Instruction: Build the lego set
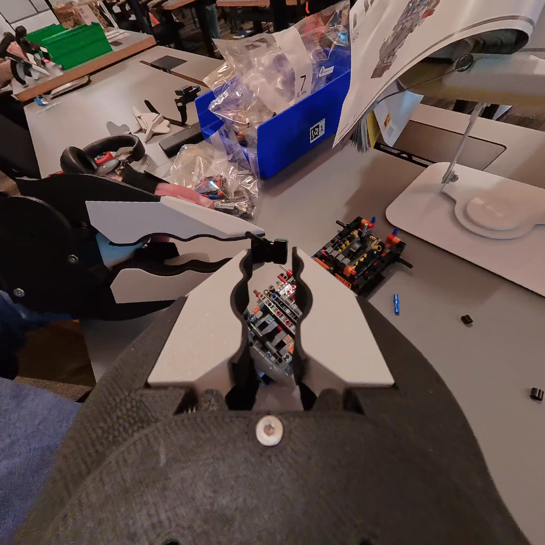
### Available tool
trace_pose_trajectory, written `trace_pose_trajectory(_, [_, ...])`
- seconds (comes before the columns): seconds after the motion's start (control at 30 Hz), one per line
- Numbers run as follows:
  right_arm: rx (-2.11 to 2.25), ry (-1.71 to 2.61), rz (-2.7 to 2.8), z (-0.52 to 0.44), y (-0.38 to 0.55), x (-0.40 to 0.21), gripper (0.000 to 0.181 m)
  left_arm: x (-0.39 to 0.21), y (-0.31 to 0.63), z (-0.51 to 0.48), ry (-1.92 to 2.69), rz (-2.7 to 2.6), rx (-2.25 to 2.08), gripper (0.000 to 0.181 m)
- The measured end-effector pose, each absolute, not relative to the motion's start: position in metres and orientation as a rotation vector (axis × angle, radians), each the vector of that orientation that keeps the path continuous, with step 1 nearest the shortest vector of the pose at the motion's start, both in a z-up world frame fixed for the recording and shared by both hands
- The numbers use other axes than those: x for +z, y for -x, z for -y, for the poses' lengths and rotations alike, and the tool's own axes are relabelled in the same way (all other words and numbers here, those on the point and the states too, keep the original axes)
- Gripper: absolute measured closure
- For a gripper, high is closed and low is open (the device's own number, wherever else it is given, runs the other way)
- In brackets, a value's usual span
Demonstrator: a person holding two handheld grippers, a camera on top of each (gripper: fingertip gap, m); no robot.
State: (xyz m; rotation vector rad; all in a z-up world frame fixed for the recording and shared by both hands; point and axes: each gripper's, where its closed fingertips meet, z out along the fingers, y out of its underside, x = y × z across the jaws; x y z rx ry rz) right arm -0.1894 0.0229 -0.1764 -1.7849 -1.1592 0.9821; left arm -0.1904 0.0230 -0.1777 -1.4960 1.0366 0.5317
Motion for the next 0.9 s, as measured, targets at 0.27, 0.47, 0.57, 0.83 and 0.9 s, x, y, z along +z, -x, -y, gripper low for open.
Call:
trace_pose_trajectory(0.27, [1.016, 1.826, 1.141, -0.019, 0.188, -0.185, 0.154, -0.183, 0.188, -0.022, 1.505, -1.057, 0.565, 0.167])
trace_pose_trajectory(0.47, [0.988, 1.818, 1.147, -0.021, 0.185, -0.187, 0.159, -0.184, 0.184, -0.023, 1.503, -1.060, 0.570, 0.167])
trace_pose_trajectory(0.57, [0.963, 1.818, 1.144, -0.025, 0.177, -0.187, 0.159, -0.185, 0.185, -0.014, 1.527, -1.079, 0.496, 0.152])
trace_pose_trajectory(0.83, [0.966, 1.860, 1.166, -0.027, 0.140, -0.207, 0.159, -0.264, 0.227, 0.015, 1.943, -1.102, -0.146, 0.145])
trace_pose_trajectory(0.9, [0.973, 1.877, 1.178, -0.024, 0.136, -0.215, 0.159, -0.276, 0.228, 0.015, 1.977, -1.106, -0.166, 0.151])
